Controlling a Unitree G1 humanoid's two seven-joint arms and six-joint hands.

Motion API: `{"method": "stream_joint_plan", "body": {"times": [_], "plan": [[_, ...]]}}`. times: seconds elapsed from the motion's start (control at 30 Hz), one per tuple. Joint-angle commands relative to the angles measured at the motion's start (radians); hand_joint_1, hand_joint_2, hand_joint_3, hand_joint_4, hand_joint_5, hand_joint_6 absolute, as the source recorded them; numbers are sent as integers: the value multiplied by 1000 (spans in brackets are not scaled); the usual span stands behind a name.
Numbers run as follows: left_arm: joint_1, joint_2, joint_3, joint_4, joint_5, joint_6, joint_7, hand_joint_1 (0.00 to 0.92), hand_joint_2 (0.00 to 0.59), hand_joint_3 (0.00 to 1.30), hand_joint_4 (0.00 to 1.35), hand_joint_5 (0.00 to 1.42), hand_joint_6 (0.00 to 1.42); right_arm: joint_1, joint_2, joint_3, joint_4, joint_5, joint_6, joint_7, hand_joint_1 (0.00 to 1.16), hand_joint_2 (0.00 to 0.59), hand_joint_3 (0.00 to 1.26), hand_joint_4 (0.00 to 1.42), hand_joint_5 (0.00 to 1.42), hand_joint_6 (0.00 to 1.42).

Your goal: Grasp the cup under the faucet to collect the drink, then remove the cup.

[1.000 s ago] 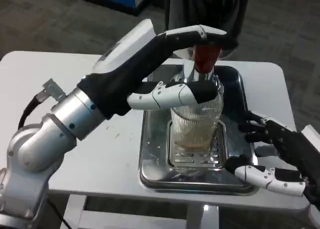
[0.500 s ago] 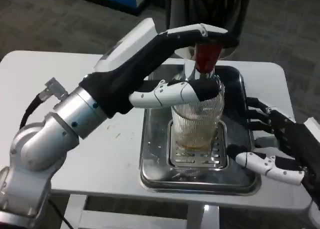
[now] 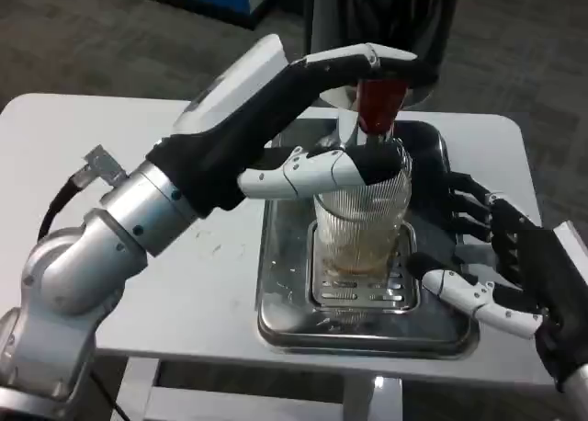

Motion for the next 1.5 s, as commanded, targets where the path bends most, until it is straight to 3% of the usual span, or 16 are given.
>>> {"method": "stream_joint_plan", "body": {"times": [0.03,0.23,0.87,1.13,1.5], "plan": [[24,12,-14,16,18,5,-15,0,70,360,313,342,277,2,20,10,27,9,-48,-27,761,190,191,215,260,368],[25,14,-13,15,18,5,-15,0,70,360,313,342,277,-3,42,27,65,10,-77,-41,796,189,223,242,275,297],[33,16,-14,18,28,-3,-10,0,70,360,313,342,277,-29,56,39,121,15,-106,-52,792,186,214,241,276,286],[51,59,-40,-16,180,-80,50,0,70,360,313,342,277,-31,58,35,125,14,-102,-58,789,185,215,243,276,286],[98,92,-30,20,213,-157,127,0,71,360,320,342,278,-35,63,40,131,10,-99,-63,769,190,225,243,276,285]]}}
